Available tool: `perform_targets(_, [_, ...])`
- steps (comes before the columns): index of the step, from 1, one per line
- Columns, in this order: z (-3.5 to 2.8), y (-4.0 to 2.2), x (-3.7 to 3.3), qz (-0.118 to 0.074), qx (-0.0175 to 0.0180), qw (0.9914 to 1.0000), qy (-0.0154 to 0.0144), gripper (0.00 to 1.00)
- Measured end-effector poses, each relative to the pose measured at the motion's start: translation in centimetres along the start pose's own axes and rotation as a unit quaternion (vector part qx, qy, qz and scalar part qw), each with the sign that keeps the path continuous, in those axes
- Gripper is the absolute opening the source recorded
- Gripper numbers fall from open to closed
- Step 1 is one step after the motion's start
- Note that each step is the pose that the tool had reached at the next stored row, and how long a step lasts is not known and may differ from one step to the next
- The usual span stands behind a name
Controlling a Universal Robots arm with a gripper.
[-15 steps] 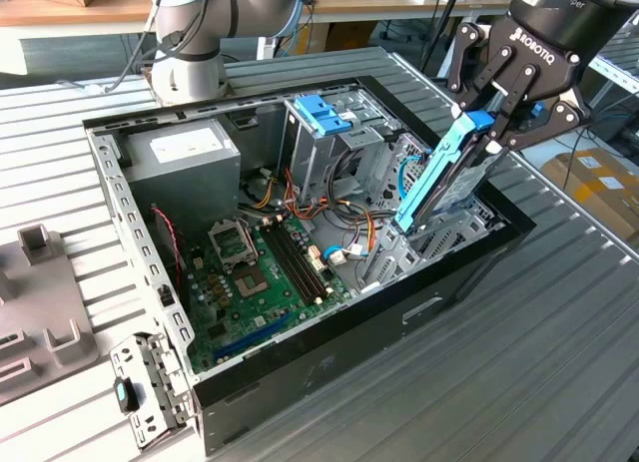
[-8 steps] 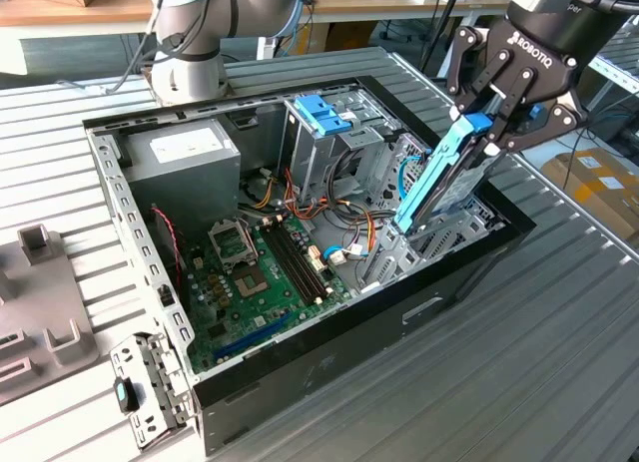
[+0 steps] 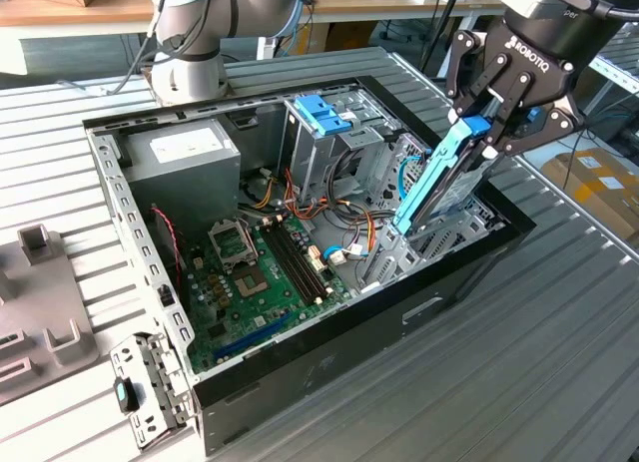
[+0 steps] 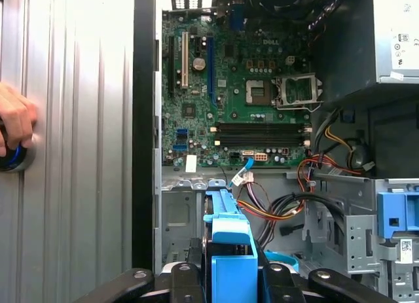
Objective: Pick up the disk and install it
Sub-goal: 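Insert the disk into the insertion slot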
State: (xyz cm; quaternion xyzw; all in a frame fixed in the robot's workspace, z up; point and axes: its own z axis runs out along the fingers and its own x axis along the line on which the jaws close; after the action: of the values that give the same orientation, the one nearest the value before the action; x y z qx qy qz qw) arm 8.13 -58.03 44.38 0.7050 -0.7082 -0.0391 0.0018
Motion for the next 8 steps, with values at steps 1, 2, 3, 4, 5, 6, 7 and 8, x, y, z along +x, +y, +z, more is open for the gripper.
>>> perform_targets(1, [0.11,-0.01,0.0,0.0,0.0,1.0,0.0,0.37])
perform_targets(2, [0.17,-0.01,0.01,0.0,0.0,1.0,0.0,0.37])
perform_targets(3, [0.25,-0.02,0.01,0.0,0.0,1.0,0.0,0.37])
perform_targets(4, [0.31,-0.02,0.02,0.0,0.0,1.0,0.0,0.37])
perform_targets(5, [0.36,-0.02,0.02,0.0,0.0,1.0,0.0,0.37])
perform_targets(6, [0.44,-0.03,0.02,0.0,0.0,1.0,0.0,0.37])
perform_targets(7, [0.5,-0.03,0.03,0.0,0.0,1.0,0.0001,0.37])
perform_targets(8, [0.56,-0.03,0.03,0.0,0.0,1.0,0.0,0.37])
